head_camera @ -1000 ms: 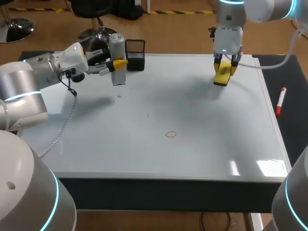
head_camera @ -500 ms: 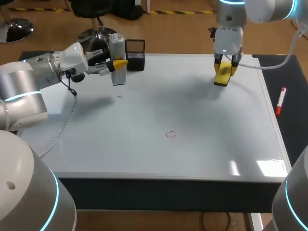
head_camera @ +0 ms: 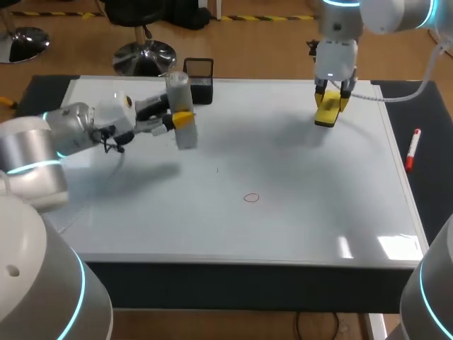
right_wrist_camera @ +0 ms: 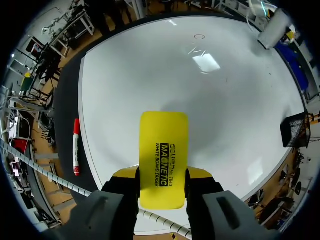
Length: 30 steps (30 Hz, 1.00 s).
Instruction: Pick up the inspection probe, press it on each red-marked spot on the whiteboard one by one, put down the probe, pick up the eraser, and wipe off all the red marks.
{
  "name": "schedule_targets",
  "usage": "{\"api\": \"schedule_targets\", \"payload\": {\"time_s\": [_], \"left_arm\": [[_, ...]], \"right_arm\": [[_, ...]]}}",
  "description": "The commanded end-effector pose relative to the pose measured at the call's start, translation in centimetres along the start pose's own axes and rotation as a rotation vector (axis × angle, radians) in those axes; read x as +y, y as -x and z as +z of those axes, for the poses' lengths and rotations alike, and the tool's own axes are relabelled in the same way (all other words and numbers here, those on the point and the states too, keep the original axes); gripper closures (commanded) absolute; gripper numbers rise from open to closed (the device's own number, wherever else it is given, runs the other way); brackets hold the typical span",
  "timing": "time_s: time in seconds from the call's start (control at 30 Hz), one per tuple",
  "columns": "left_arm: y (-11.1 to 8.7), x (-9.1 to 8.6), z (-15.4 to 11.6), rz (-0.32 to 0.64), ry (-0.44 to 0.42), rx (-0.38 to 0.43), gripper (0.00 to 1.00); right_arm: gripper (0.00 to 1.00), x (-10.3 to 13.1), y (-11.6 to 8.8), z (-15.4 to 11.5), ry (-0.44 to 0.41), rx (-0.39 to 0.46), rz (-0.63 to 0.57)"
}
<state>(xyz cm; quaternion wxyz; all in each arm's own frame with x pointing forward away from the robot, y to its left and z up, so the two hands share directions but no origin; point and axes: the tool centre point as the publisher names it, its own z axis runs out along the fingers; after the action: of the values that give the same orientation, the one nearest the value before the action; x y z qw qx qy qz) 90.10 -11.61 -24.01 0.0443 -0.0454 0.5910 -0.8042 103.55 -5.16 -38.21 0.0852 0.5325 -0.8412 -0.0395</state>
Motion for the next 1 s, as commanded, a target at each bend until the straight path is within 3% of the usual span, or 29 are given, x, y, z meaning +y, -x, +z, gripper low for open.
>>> {"api": "schedule_targets", "payload": {"time_s": [0.03,0.4,0.77,1.0], "left_arm": [[-2.2,0.3,0.3,-0.014,-0.001,0.032,1.0],[-6.9,0.6,3.8,-0.038,0.006,0.143,1.0],[-11.3,3.5,8.7,-0.08,0.057,0.27,1.0],[-12.1,5.3,10.7,-0.088,0.053,0.303,1.0]], "right_arm": [[1.0,0.0,-0.1,-0.2,-0.003,0.002,-0.001],[1.0,0.0,-0.1,-0.2,-0.003,0.002,-0.001],[1.0,0.0,-0.1,-0.2,-0.003,0.002,-0.001],[1.0,0.0,-0.1,-0.2,-0.003,0.002,-0.001]]}}
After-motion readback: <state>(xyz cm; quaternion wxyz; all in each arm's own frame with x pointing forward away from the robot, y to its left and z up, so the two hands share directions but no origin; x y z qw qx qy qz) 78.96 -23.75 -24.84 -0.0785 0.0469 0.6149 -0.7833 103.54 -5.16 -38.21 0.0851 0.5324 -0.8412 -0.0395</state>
